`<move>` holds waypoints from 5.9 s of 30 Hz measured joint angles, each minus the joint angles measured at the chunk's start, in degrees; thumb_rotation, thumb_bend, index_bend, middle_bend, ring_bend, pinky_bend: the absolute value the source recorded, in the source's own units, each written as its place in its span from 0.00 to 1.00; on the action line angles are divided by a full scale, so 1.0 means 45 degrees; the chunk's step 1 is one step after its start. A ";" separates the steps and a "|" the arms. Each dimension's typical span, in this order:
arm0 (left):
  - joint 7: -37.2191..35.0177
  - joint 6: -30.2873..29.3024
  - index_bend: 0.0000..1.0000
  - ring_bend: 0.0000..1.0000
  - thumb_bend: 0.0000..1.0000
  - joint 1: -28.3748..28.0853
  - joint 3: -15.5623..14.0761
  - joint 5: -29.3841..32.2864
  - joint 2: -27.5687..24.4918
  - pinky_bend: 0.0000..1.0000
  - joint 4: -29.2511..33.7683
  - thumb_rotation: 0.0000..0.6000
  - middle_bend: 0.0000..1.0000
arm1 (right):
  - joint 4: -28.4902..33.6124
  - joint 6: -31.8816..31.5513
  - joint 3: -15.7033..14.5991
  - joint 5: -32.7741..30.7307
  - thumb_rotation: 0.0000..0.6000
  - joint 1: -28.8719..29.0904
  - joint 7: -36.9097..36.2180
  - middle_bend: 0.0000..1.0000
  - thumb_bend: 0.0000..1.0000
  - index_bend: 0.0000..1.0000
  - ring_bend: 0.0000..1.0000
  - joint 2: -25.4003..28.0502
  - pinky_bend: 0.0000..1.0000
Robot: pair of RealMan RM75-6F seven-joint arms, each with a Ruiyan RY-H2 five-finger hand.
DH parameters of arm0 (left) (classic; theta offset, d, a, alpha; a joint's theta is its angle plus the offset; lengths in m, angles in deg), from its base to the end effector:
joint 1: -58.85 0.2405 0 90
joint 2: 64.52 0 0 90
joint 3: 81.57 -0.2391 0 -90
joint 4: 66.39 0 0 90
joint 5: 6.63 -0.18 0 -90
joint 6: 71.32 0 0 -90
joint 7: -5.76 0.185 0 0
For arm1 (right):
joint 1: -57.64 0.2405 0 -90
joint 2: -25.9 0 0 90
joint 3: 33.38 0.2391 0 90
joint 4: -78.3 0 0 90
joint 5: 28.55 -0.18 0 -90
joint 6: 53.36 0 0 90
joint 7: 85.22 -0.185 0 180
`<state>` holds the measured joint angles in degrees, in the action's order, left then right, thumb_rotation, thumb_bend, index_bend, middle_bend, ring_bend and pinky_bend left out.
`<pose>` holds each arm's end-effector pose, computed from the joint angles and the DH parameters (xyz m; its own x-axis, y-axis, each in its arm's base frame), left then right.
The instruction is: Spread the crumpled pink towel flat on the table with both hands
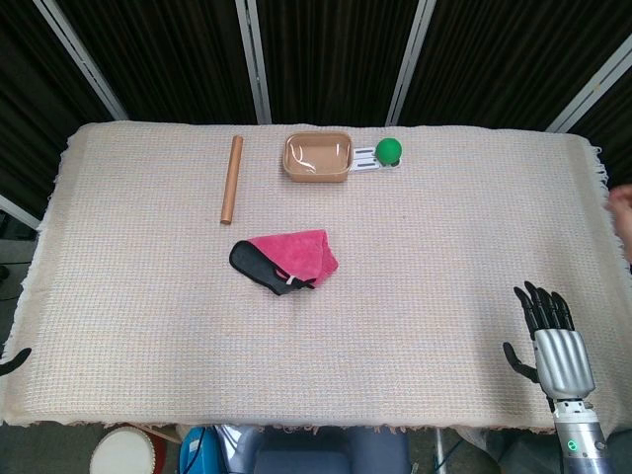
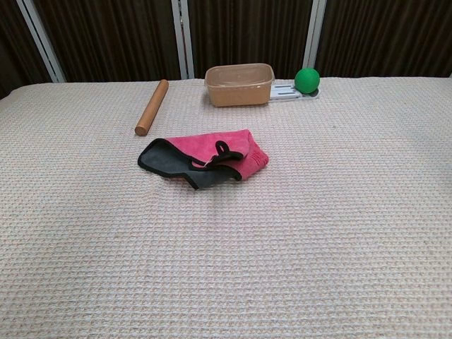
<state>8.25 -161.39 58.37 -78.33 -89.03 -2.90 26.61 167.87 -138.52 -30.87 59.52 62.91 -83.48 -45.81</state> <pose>-0.3028 0.1958 0.2116 0.4662 -0.0559 0.8829 0.8807 0.1241 -0.4571 -0.2742 -0.2187 0.1401 0.3489 -0.0096 0.9371 -0.9360 -0.0535 0.3480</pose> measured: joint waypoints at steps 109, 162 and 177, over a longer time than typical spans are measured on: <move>0.7307 0.5032 0.55 0.02 0.50 -0.9801 0.2951 0.3838 1.0808 0.06 -0.2805 1.00 0.26 | -0.0686 0.1799 0.0960 -0.2118 1.00 0.0745 -0.1282 0.00 0.35 0.00 0.00 -0.0269 0.00; 0.8066 0.6727 0.57 0.02 0.50 -1.9301 0.9024 1.0720 0.9633 0.07 -0.4269 1.00 0.28 | 0.4191 0.4452 0.2415 -0.5441 1.00 0.3219 -0.0027 0.00 0.35 0.00 0.00 -0.0175 0.00; 0.7696 0.6429 0.57 0.02 0.50 -1.9620 0.8515 1.1124 0.9434 0.07 -0.4215 1.00 0.28 | 0.3009 0.4951 0.3005 -0.8233 1.00 0.4213 0.0507 0.00 0.35 0.10 0.00 -0.1696 0.00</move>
<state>42.89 -132.46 -29.92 -40.01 -38.97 39.56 7.64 181.41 -116.24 -17.35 22.47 81.87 -81.20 -53.44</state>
